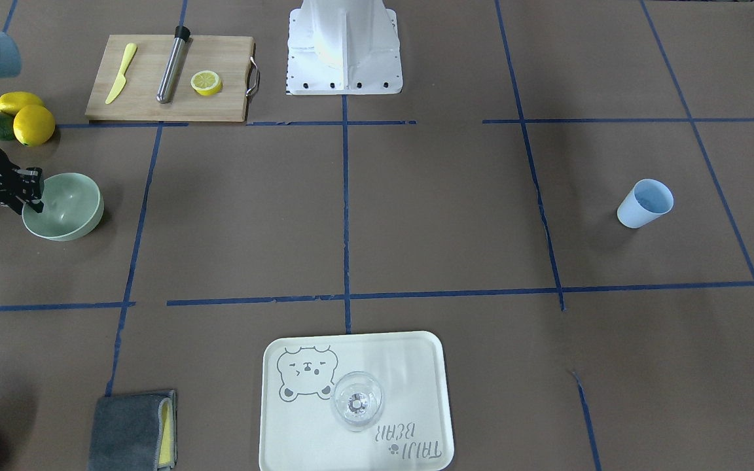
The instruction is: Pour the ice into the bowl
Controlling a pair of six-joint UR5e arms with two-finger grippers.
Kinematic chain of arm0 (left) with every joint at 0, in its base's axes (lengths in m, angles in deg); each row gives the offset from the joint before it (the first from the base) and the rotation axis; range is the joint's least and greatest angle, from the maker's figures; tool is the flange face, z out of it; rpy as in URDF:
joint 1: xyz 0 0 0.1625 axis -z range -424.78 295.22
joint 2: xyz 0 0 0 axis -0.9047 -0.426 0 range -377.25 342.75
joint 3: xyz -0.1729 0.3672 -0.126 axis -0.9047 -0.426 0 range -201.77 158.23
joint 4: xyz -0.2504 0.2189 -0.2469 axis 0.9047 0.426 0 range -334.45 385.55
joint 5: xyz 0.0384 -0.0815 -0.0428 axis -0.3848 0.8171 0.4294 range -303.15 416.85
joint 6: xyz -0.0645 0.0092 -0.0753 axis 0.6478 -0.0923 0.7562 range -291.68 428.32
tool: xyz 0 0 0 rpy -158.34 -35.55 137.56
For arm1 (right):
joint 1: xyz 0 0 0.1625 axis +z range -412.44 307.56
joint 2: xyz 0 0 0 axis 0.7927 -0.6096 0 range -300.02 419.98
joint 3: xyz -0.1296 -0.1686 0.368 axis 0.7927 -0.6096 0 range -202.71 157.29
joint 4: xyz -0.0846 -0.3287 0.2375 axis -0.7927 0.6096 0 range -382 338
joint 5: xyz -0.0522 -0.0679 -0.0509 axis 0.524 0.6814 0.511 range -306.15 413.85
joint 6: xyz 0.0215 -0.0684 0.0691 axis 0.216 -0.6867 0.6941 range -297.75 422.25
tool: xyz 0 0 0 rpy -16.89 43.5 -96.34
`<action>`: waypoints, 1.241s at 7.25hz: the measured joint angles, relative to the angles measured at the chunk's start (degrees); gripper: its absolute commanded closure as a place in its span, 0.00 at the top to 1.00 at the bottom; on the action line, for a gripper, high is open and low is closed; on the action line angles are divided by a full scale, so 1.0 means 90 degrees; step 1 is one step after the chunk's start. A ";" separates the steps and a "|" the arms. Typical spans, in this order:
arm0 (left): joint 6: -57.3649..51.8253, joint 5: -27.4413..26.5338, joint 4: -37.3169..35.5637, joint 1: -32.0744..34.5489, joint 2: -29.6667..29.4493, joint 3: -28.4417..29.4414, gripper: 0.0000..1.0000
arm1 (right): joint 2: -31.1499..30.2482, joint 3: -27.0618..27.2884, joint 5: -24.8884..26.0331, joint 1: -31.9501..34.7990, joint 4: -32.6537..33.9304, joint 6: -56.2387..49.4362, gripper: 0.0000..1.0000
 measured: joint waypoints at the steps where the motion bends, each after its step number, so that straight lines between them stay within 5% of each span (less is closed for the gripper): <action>1: 0.0000 0.0000 0.0002 -0.0001 0.0000 0.0000 1.00 | 0.0033 0.0068 0.0010 0.0007 0.0003 -0.0037 0.00; 5: 0.0000 0.0000 -0.0003 -0.0001 0.0003 0.0009 1.00 | 0.0512 0.0867 -0.0052 0.0006 0.0212 0.0256 0.00; 9: 0.0000 0.0006 -0.0006 0.0000 0.0010 0.0010 1.00 | 0.2587 0.0966 -0.0294 -0.0687 0.1333 0.2484 0.00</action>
